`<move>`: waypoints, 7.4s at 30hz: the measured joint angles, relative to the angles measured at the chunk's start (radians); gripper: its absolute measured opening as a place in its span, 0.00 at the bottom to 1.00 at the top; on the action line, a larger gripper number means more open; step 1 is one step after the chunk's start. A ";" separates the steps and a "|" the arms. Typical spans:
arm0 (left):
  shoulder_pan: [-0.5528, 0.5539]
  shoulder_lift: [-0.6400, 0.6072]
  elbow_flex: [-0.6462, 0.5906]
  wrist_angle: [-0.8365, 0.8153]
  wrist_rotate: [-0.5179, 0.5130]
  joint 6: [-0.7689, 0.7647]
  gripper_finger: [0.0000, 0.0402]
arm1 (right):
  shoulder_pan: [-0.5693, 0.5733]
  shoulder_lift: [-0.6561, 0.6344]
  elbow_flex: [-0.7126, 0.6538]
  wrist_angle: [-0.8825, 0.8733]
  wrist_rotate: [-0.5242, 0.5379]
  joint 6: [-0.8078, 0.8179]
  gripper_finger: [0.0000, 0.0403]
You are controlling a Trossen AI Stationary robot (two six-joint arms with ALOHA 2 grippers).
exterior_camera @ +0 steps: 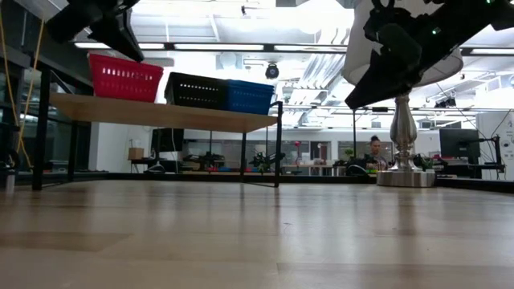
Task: Stack baskets on shelf by color
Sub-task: Stack the right red bin on top of the other red bin on the shelf, then stack the red bin on top of the other red bin on the shelf
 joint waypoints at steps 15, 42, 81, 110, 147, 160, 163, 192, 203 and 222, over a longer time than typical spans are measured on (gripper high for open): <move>-0.216 0.026 0.036 0.140 0.557 -0.091 0.00 | 0.045 -0.009 0.000 0.108 -0.032 -0.111 0.37; -0.744 0.534 0.133 0.038 0.729 -0.760 0.23 | 0.100 -0.009 0.000 0.108 -0.026 -0.086 0.37; -0.659 0.807 0.131 -0.087 0.961 -0.955 0.33 | 0.100 -0.006 0.000 0.107 -0.031 -0.074 0.37; -0.613 0.719 0.132 -0.072 0.748 -0.772 0.30 | 0.100 -0.006 0.000 0.107 -0.030 -0.073 0.37; -0.171 0.203 0.636 -0.539 -0.001 -0.615 0.00 | 0.098 -0.006 0.000 0.102 -0.024 -0.051 0.37; 0.194 0.188 0.875 -0.540 0.102 -0.384 0.00 | 0.099 -0.006 0.000 0.097 -0.025 -0.051 0.37; 0.250 0.120 0.875 -0.540 0.137 -0.388 0.00 | 0.099 -0.006 0.000 0.093 -0.025 -0.051 0.37; 0.683 -0.184 0.405 -0.540 0.410 -0.205 0.00 | 0.097 -0.006 0.000 0.092 -0.023 -0.051 0.37; 0.689 -0.014 0.409 -0.539 0.424 -0.179 0.00 | 0.097 -0.006 0.000 0.093 -0.023 -0.051 0.37; 0.689 -0.002 0.409 -0.541 0.353 -0.171 0.21 | 0.097 -0.006 0.000 0.093 -0.022 -0.051 0.37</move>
